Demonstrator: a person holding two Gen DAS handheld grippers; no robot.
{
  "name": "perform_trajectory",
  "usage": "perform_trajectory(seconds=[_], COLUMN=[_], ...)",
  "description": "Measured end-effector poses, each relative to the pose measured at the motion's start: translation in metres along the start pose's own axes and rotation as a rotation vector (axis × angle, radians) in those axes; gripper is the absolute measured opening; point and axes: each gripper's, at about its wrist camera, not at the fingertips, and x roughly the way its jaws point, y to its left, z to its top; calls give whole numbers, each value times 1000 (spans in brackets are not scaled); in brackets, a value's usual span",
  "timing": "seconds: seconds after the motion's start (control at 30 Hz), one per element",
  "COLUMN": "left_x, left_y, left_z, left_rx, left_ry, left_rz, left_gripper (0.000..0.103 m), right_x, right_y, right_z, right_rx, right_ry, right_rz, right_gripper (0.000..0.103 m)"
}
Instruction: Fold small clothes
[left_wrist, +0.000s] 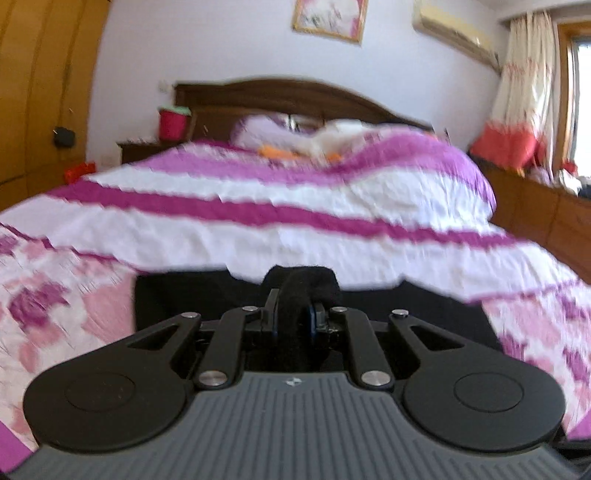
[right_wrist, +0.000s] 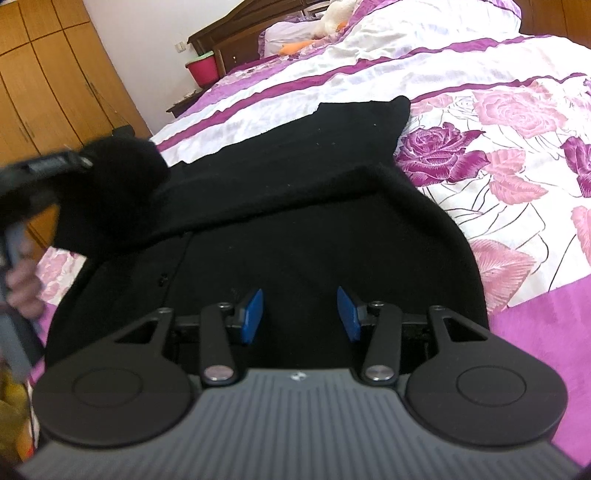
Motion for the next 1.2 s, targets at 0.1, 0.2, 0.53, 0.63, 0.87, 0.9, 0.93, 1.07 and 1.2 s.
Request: perform_trajectory(seconds=[0.1, 0.2, 0.53, 0.63, 0.87, 0.9, 0.93, 1.07, 1.2], left_x=[16, 27, -1, -18, -52, -55, -57, -59, -58], left_y=[3, 1, 8, 14, 40, 45, 50, 75, 100], left_z=[-17, -31, -36, -36, -34, -34, -34, -36, -39], left_rx=[22, 54, 77, 89, 86, 87, 87, 75, 34], left_ry=[72, 134, 172, 153, 85, 77, 73, 98, 148], left_rz=[-20, -40, -91, -77, 41, 67, 92, 182, 255], left_gripper=[17, 26, 71, 76, 79, 79, 79, 79, 79], right_x=[0, 1, 0, 0, -8, -9, -10, -8, -1], right_y=[-1, -1, 2, 5, 22, 28, 33, 58, 85], right_z=[-1, -2, -3, -2, 5, 6, 8, 15, 19], right_rx=[-2, -8, -16, -24, -33, -49, -63, -129, -201], right_ry=[-4, -9, -10, -9, -20, -25, -28, -36, -33], right_rz=[6, 6, -4, -15, -23, -16, -11, 24, 63], right_gripper=[46, 46, 46, 47, 50, 50, 50, 50, 50])
